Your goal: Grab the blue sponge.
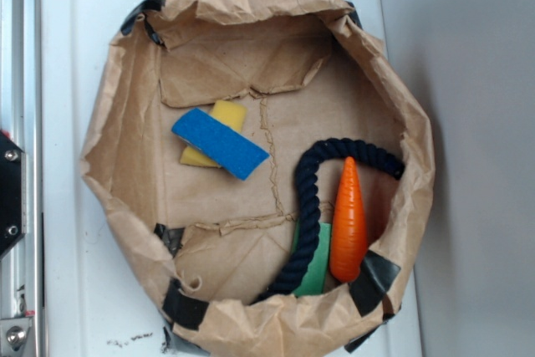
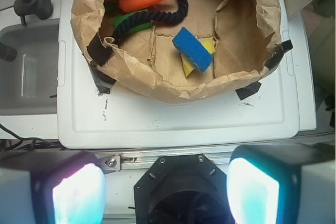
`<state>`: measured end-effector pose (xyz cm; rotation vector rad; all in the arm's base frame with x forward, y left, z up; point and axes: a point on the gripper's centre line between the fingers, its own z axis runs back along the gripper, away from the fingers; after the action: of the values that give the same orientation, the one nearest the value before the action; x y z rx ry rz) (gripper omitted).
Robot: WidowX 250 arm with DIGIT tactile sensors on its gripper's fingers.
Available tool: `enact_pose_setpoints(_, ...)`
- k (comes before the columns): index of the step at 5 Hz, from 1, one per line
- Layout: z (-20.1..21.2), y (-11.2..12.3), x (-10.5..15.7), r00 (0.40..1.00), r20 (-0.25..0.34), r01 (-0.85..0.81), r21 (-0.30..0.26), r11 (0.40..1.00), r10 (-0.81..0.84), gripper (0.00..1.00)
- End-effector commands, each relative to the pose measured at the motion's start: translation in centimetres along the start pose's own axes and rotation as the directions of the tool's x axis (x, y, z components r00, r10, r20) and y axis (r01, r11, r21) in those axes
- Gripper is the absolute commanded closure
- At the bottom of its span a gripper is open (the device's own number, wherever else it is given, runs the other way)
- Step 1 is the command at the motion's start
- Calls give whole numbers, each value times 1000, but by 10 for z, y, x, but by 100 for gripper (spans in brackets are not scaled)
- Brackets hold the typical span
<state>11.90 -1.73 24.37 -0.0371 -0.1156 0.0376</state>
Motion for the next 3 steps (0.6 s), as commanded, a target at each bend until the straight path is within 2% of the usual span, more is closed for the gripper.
enact_pose_setpoints(1,0,0,0,1000,0,0,0,1000,0,0)
enact_pose_setpoints(2,-14,-15,31,981,-43,184,-133,974,-191,0)
enact_pose_setpoints(3,-37,-17,56,970,0,242,-103,965,-243,0)
